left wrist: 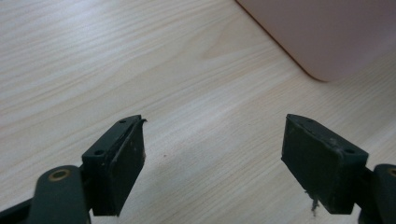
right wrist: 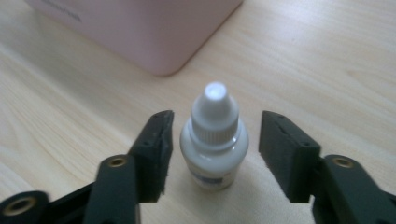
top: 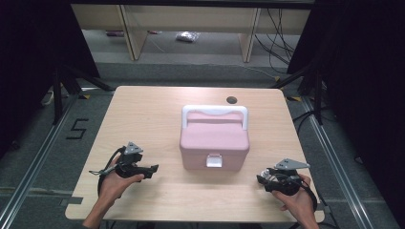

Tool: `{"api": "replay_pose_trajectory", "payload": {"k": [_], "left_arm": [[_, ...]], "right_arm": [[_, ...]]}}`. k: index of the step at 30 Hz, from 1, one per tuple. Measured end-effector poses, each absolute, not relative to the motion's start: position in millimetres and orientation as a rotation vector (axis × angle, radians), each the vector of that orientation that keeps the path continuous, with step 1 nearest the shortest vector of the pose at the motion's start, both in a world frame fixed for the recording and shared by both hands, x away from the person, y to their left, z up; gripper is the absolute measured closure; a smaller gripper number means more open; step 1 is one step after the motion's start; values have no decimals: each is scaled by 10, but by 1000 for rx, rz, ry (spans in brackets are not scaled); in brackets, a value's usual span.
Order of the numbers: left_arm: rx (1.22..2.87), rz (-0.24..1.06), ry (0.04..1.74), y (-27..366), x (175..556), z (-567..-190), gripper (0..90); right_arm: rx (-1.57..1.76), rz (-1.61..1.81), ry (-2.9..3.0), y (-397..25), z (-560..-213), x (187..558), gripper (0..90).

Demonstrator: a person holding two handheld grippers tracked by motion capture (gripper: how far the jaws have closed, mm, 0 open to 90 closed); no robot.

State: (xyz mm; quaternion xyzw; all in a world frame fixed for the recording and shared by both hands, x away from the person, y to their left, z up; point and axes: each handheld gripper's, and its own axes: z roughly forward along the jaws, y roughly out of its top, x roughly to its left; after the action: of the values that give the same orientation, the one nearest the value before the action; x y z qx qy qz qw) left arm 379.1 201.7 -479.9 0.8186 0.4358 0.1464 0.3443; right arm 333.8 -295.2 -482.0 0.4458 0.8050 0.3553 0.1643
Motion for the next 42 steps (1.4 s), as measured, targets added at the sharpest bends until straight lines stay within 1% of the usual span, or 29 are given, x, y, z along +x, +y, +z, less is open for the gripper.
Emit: {"api": "replay_pose_trajectory", "payload": {"k": [3, 4, 8, 9, 10, 13, 14, 17, 20, 23, 25, 26, 27, 28, 34, 35, 42], "left_arm": [[2121, 379, 1118, 1997, 3807, -4739, 207], [2115, 380, 1114, 1991, 3814, -4712, 207], [2095, 400, 1089, 1998, 3854, -4575, 205], [2095, 400, 1089, 1998, 3854, -4575, 205], [2082, 396, 1067, 2000, 3888, -4485, 205], [2086, 405, 1061, 1989, 3911, -4399, 204], [2096, 384, 1037, 1978, 3942, -4326, 204], [2098, 387, 1011, 1936, 3998, -4194, 204], [2100, 379, 987, 1879, 4053, -4079, 204], [2130, 375, 949, 1809, 4140, -3935, 204], [2143, 378, 940, 1782, 4162, -3894, 204], [2165, 364, 916, 1716, 4211, -3816, 203], [2165, 364, 916, 1716, 4211, -3816, 201], [2176, 377, 887, 1649, 4250, -3740, 199], [2230, 344, 845, 1471, 4379, -3626, 198], [2237, 347, 847, 1450, 4397, -3614, 198], [2243, 331, 826, 1341, 4487, -3597, 198]], "right_arm": [[1318, 1070, 2266, -2919, -4776, 3305, 385], [1258, 1064, 2256, -2939, -4767, 3320, 374], [1241, 1120, 2214, -2937, -4706, 3308, 356], [1241, 1120, 2214, -2937, -4706, 3308, 356], [1239, 1138, 2197, -2950, -4682, 3316, 350], [1248, 1155, 2194, -2954, -4673, 3321, 344], [1243, 1167, 2186, -2975, -4664, 3328, 340], [1274, 1195, 2178, -2963, -4653, 3337, 333], [1236, 1196, 2179, -2965, -4617, 3366, 327], [1262, 1227, 2172, -2921, -4603, 3367, 316], [1218, 1190, 2168, -2939, -4590, 3378, 315], [1274, 1207, 2181, -2901, -4593, 3358, 315], [1258, 1201, 2183, -2905, -4595, 3362, 315], [1254, 1195, 2186, -2906, -4597, 3362, 315], [1223, 1204, 2182, -2904, -4625, 3391, 315], [1261, 1190, 2186, -2890, -4618, 3366, 315], [1217, 1176, 2197, -2917, -4632, 3384, 315]]}}
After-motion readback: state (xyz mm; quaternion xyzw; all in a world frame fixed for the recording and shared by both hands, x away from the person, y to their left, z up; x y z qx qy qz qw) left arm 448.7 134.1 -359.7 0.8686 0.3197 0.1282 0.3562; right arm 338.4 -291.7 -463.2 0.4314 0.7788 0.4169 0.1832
